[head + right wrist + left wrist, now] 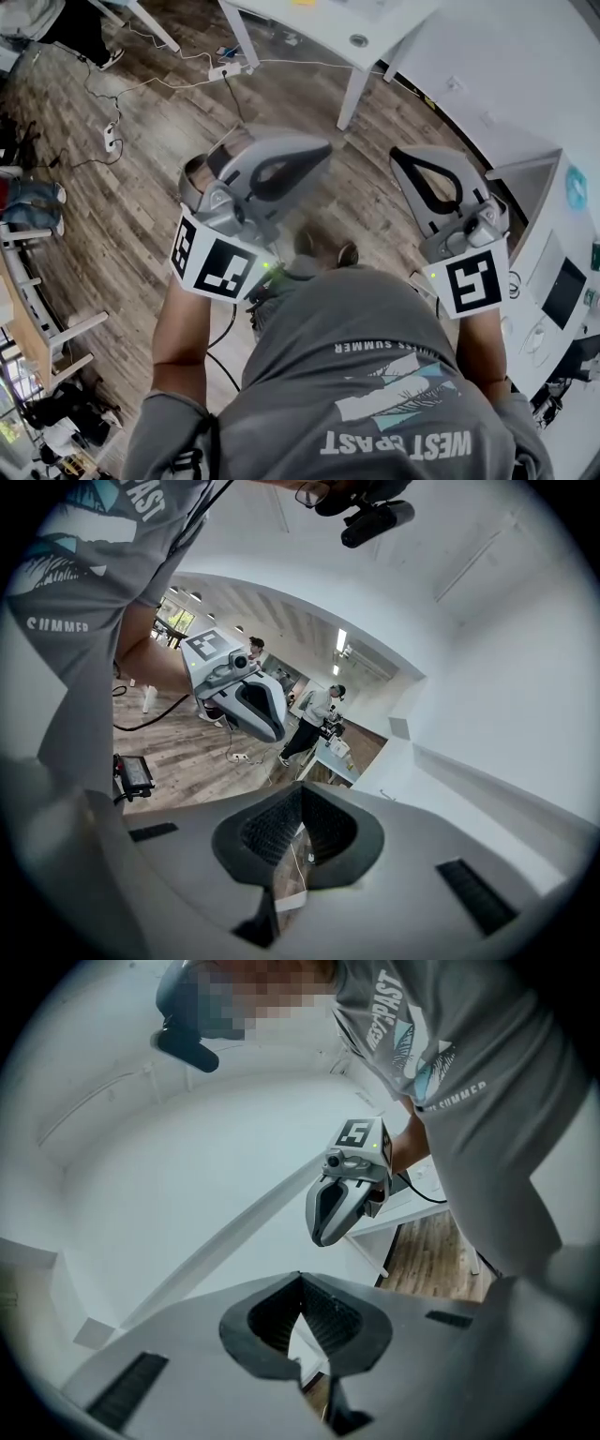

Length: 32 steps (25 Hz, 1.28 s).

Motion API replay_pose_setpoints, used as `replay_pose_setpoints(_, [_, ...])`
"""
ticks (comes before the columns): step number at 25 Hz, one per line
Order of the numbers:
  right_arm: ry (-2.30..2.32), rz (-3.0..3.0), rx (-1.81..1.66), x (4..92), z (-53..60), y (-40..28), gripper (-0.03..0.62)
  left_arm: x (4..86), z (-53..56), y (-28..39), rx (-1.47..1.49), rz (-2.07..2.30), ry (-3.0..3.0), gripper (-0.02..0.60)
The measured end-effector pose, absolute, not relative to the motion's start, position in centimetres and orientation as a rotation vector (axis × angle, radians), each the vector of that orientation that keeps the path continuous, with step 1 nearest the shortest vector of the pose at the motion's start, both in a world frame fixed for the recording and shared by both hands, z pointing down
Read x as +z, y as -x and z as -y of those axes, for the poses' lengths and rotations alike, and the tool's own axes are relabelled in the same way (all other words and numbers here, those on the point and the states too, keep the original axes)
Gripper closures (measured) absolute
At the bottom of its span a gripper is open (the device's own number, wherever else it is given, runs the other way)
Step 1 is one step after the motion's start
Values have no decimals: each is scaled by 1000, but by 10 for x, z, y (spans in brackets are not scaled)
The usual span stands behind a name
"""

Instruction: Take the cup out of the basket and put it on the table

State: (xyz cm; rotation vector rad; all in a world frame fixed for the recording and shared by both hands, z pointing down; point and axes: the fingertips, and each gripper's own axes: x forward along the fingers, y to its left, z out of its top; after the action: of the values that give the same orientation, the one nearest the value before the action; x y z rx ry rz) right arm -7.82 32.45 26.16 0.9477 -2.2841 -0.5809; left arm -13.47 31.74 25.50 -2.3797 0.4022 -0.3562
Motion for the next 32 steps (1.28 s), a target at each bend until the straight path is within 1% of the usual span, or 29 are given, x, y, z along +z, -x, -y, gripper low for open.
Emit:
replay_pose_setpoints(8, [-1027, 2262, -610, 258, -300, 92, 583, 259, -295, 151, -344, -356, 2346, 574])
replay_pose_setpoints(14, [-1061, 2196, -640, 257, -277, 86, 583, 261, -277, 146, -325, -302, 2339, 574])
replay_pose_setpoints(25, [-1046, 2236, -618, 259, -244, 30, 583, 262, -244, 86, -367, -319, 2343, 574])
replay_pose_setpoints(32, [-1008, 2291, -628, 261, -228, -12, 583, 265, -228, 34, -413, -336, 2330, 574])
